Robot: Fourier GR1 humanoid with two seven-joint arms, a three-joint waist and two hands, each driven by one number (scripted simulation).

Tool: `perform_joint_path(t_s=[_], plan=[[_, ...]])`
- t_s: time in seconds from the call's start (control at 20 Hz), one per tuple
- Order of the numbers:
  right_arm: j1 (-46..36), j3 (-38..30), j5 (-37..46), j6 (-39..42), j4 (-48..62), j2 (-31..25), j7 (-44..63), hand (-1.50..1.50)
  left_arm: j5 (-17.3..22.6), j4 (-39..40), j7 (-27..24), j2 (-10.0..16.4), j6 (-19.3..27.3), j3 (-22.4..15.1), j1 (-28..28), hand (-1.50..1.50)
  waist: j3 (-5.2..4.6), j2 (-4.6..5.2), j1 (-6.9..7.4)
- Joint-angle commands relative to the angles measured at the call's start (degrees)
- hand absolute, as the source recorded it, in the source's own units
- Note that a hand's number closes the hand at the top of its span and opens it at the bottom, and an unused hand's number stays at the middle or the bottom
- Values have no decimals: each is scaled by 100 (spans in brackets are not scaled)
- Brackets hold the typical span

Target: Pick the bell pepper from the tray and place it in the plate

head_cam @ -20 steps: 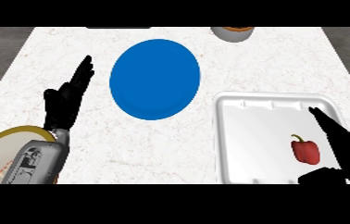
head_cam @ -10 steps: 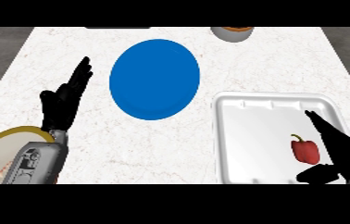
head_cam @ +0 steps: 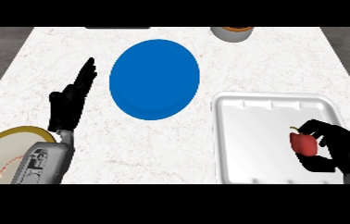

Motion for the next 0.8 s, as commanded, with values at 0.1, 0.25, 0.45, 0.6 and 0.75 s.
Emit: perform_joint_path(t_s=[0.1, 0.25, 0.45, 0.6, 0.75], plan=[[-208, -318, 294, -205, 198, 215, -310, 150, -2, -56, -110, 99, -243, 294, 167, 0, 11, 7, 7], [-261, 264, 864, -47, -354, 735, 758, 150, -28, 20, 212, 95, -302, 291, -276, 0, 9, 10, 2], [-154, 1278, 1792, 294, -1006, 1598, 2574, 150, 21, 75, 21, 22, -259, 300, -33, 0, -3, 1, 26], [-366, 1327, 2204, 217, -1546, 1630, 2792, 150, -127, -203, 307, -26, -131, 243, -174, 0, 8, -5, 1], [-825, 1510, 2696, -234, -1919, 1743, 2773, 150, -268, -121, 274, -215, -64, 8, -52, 0, 4, -17, -2]])
